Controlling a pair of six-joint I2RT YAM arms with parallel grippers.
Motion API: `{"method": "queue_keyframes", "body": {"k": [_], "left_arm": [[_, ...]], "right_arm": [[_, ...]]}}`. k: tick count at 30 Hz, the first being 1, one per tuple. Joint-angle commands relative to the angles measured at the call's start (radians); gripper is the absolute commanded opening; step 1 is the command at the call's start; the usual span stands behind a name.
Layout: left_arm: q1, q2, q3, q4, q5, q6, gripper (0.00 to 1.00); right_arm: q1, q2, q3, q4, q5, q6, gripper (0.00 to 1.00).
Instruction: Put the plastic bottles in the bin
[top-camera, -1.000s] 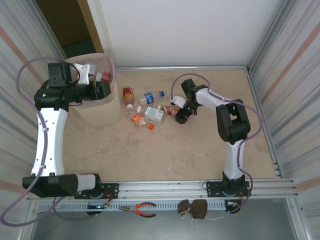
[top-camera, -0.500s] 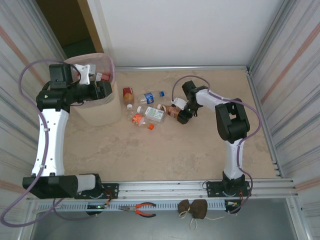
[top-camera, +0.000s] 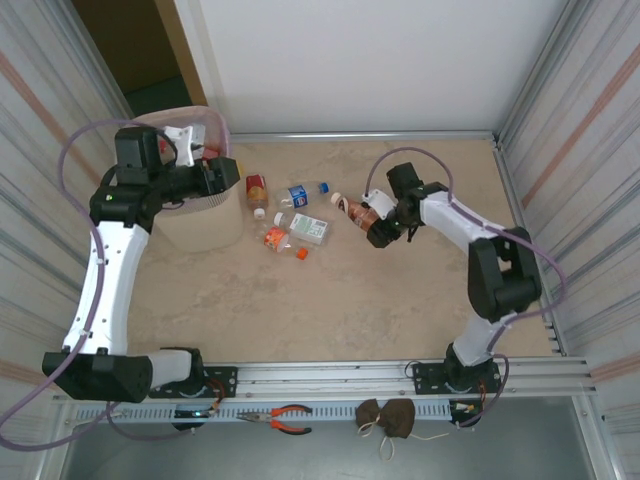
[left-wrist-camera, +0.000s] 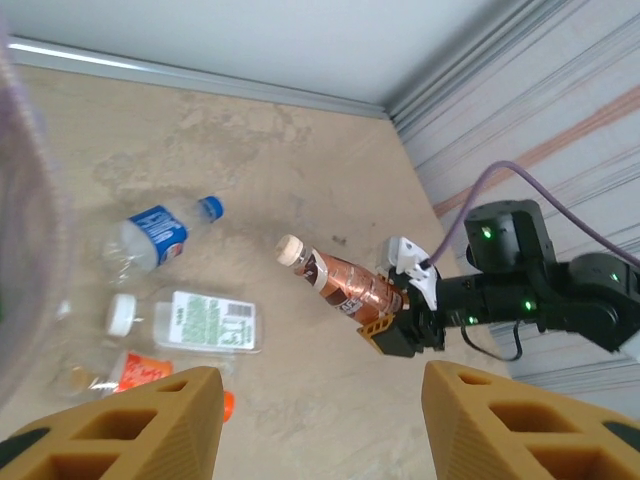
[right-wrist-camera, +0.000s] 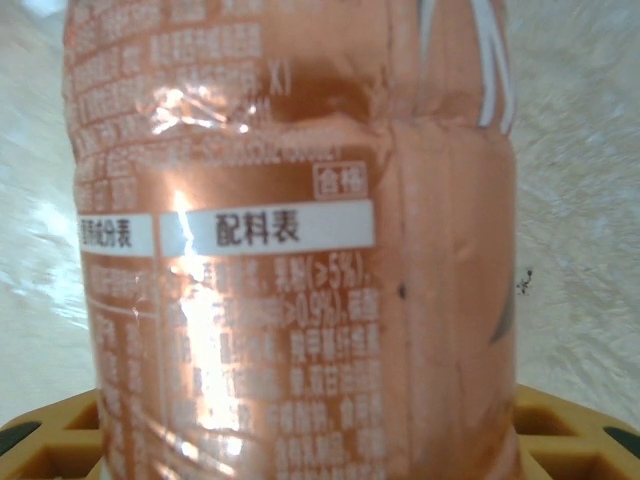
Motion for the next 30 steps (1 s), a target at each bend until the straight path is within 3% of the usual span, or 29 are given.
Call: {"method": "queue_keyframes", "body": {"k": [1,12,21,30], "left_arm": [[-0.040,-0.033,-0.026,0.170,0.039,-0.104,0.56],[-0.226,0.075,0.056,0.329,0.025,-0.189,0.62],[-0.308,0.133,0.090,0.317,-0.064,-0.195,0.65],[-0.347,0.165,0.117,0.291,-0.110,-0.187,0.59]], "right_arm": [[0.025,-0.135,-0.057,0.108,-0.097,0.111,0.48],[0.180,-0.413,-0.199,0.387,-0.206,0.265,0.47],[0.253,-0.470,-0.212,0.492,-0.202,0.329,0.48],[0.276,-0.471,-0.200,0.518,-0.212,0.338,0.48]]}}
